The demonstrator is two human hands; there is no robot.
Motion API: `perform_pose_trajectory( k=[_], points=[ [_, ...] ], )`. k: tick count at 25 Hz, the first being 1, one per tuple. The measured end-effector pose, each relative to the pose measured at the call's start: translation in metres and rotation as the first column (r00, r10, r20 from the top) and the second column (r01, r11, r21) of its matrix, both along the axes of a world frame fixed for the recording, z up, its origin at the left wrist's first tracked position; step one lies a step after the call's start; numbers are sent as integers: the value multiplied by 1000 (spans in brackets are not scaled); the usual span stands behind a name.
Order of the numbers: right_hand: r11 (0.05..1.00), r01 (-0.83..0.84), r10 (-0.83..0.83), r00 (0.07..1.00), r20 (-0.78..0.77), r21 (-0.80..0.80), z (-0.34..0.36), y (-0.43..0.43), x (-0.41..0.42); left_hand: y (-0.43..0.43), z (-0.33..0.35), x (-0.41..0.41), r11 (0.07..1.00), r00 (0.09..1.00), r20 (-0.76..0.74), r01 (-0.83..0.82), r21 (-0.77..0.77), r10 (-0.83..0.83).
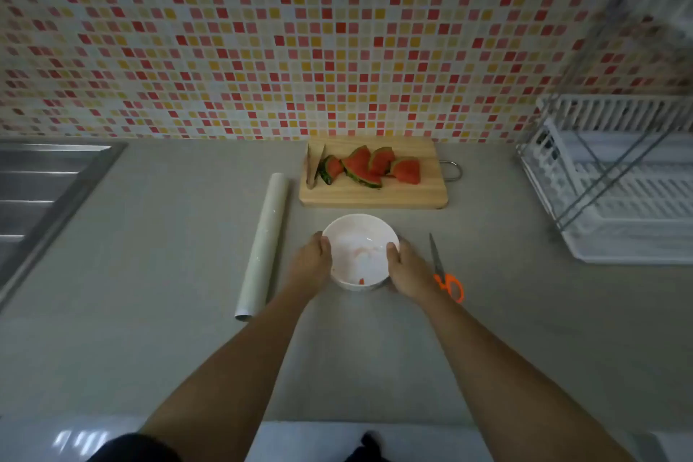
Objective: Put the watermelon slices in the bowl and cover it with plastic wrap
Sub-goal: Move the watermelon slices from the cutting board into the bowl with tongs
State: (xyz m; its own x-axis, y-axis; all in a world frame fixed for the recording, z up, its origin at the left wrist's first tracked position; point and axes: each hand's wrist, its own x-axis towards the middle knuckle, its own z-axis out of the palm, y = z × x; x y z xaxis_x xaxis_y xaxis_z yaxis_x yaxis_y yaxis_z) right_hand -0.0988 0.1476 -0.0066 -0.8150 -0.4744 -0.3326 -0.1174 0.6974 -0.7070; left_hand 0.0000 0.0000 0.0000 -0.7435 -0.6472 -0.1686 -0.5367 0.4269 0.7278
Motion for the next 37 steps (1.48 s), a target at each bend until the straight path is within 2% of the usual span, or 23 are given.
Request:
perform_pose_trajectory(
  k=[3, 6, 9, 13, 16, 23, 27, 35, 37],
  points=[
    [994, 47, -46, 999, 10, -95, -6, -3, -7, -2, -10, -5, 1000, 999, -30, -29, -8, 29],
    [988, 97, -95, 995, 22, -123, -12, -3, -6, -2, -18, -5, 999, 999, -18, -28, -30, 27],
    [983, 125, -125, 992, 12, -135, -14, -1, -3, 0, -21, -6, 1000, 999, -44, -23, 13, 24],
    [958, 181, -158, 981, 116, -223, -13, -5, -1, -1, -29, -5, 996, 994, -79, -77, 48, 81],
    [946, 194, -165, 978, 130, -259, -15, -3, -3, 0, -31, -9, 996, 992, -94, -75, 55, 80],
    [937, 196, -171, 979, 108, -288, -22, -4, -5, -4, -31, -7, 998, 992, -113, -52, 22, 54],
    [921, 236, -194, 968, 162, -308, -27, -6, -5, -8, -33, -4, 1000, 992, -128, -23, -7, 22],
    [925, 270, -255, 963, 89, -269, -30, -16, -34, -18, -23, -31, 996, 991, -132, 15, 94, -2],
    [921, 283, -259, 958, 120, -267, -28, -21, -45, -24, -21, -46, 993, 994, -111, 17, 118, -4]
  ],
)
